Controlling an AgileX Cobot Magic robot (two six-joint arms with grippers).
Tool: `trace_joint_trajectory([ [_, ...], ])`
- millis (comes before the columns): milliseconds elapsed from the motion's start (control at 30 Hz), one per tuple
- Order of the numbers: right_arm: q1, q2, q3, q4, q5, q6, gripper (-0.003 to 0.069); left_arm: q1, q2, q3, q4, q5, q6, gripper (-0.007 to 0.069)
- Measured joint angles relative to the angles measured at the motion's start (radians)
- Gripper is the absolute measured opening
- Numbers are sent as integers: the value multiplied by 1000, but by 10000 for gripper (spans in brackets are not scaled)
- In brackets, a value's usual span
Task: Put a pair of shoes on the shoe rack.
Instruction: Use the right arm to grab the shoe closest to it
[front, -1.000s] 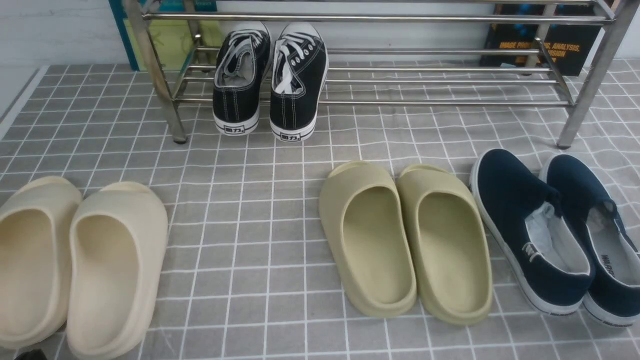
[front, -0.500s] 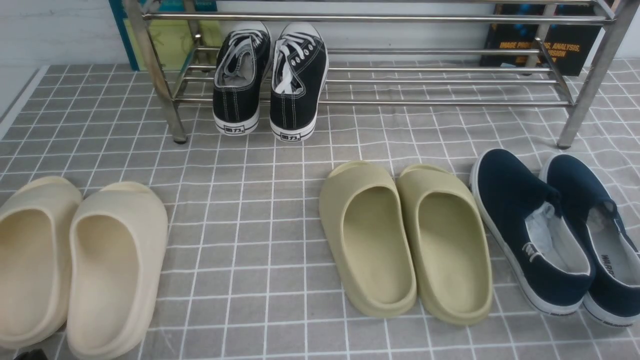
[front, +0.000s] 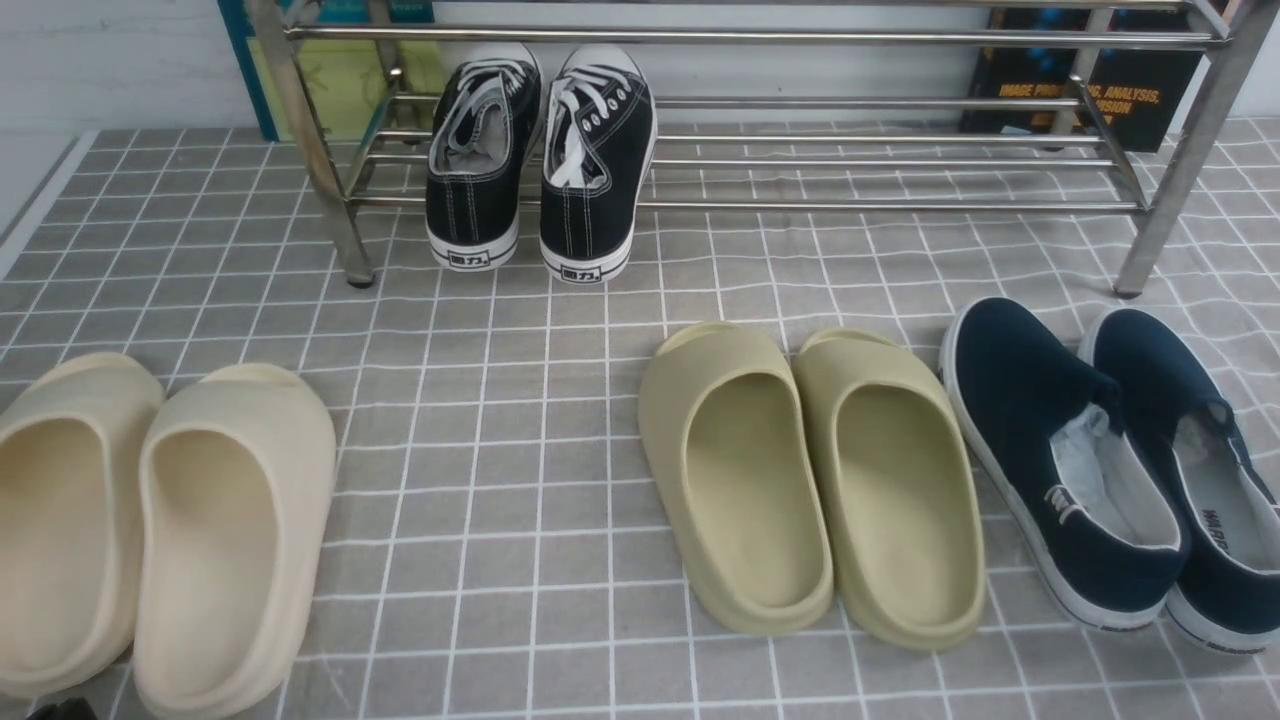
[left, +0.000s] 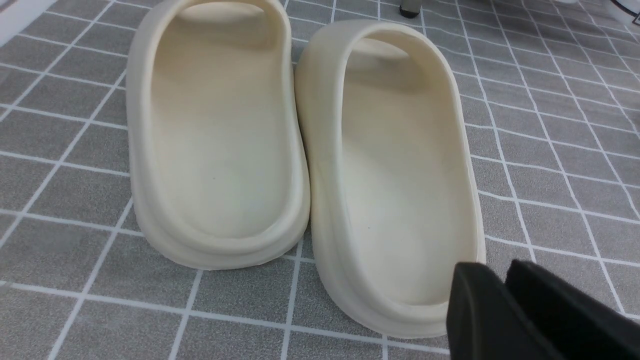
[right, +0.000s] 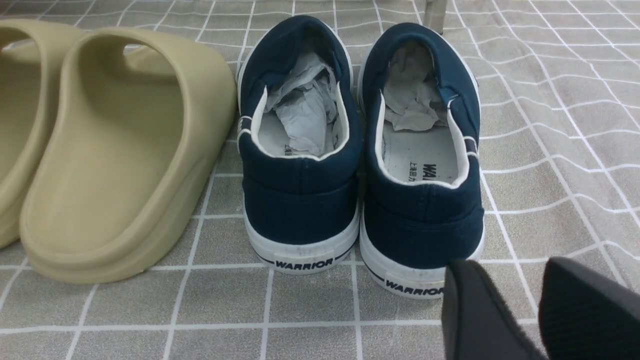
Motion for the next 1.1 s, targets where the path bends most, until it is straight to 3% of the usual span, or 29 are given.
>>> trace_joint_trajectory([
  [700, 0, 0, 0, 23, 0, 0, 239, 0, 0, 0, 0, 0, 0, 112],
  [833, 0, 0, 0, 189, 0, 58, 239, 0, 0, 0, 0, 0, 0, 113],
  [967, 0, 0, 4, 527, 9, 266, 239, 0, 0, 0, 0, 0, 0, 116],
  [1100, 0, 0, 8, 733, 20, 404, 239, 0, 0, 0, 0, 0, 0, 123],
])
